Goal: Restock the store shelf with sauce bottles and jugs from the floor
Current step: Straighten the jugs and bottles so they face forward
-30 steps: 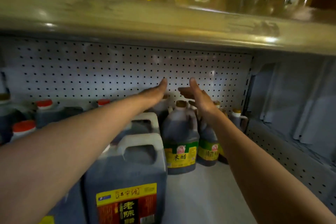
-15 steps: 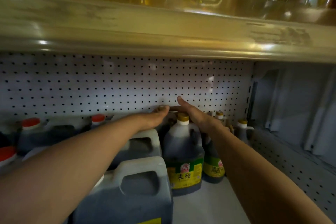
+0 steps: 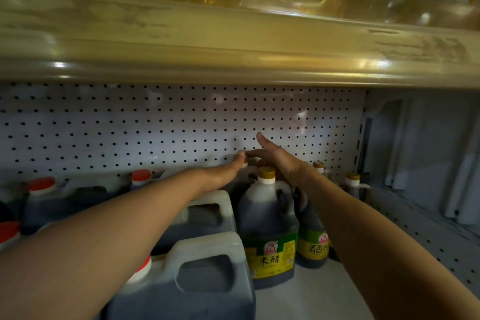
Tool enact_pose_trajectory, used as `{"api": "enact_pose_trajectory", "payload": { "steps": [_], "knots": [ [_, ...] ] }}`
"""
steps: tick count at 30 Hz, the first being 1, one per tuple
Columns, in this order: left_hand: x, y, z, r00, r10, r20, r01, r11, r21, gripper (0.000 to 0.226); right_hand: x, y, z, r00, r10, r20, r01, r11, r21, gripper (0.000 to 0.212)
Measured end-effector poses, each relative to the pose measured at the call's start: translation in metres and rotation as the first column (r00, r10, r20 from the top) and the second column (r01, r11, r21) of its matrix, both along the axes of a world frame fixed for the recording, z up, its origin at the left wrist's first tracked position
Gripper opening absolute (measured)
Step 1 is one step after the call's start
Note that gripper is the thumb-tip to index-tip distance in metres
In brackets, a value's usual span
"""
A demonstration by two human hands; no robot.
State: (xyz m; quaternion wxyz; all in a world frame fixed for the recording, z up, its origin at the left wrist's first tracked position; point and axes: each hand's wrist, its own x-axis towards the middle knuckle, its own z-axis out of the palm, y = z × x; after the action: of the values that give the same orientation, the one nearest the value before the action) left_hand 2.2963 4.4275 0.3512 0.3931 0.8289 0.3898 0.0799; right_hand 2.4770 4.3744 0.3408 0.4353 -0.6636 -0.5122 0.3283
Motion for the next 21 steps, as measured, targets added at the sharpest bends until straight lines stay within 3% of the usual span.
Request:
{"api": "enact_pose_trajectory", "payload": {
  "steps": [3, 7, 16, 18, 21],
  "knots": [
    [0.001, 0.004, -0.001, 1.000, -0.003, -0.013, 0.003, 0.999, -0.033, 0.093, 0.004, 0.000, 0.000, 0.999, -0.009, -0.041, 0.009, 1.000, 0.002, 0.081],
    [0.002, 0.004, -0.002, 0.998, -0.023, 0.058, 0.024, 0.999, -0.022, 0.077, 0.004, 0.002, 0.002, 0.999, 0.000, -0.036, 0.000, 1.000, -0.015, 0.082],
    [0.001, 0.006, -0.001, 1.000, -0.025, 0.017, 0.026, 0.999, -0.047, 0.081, 0.006, 0.001, -0.005, 0.999, -0.006, 0.037, 0.005, 1.000, 0.020, 0.079],
    [-0.002, 0.007, 0.000, 0.999, -0.022, -0.029, 0.020, 0.998, -0.065, 0.093, 0.001, -0.004, -0.006, 0.996, -0.050, 0.079, 0.044, 0.996, 0.077, 0.076],
    [-0.013, 0.010, 0.011, 0.999, -0.004, 0.033, 0.008, 0.991, -0.137, 0.111, -0.010, -0.014, -0.002, 0.979, -0.183, 0.089, 0.147, 0.939, 0.310, 0.067]
  ]
}}
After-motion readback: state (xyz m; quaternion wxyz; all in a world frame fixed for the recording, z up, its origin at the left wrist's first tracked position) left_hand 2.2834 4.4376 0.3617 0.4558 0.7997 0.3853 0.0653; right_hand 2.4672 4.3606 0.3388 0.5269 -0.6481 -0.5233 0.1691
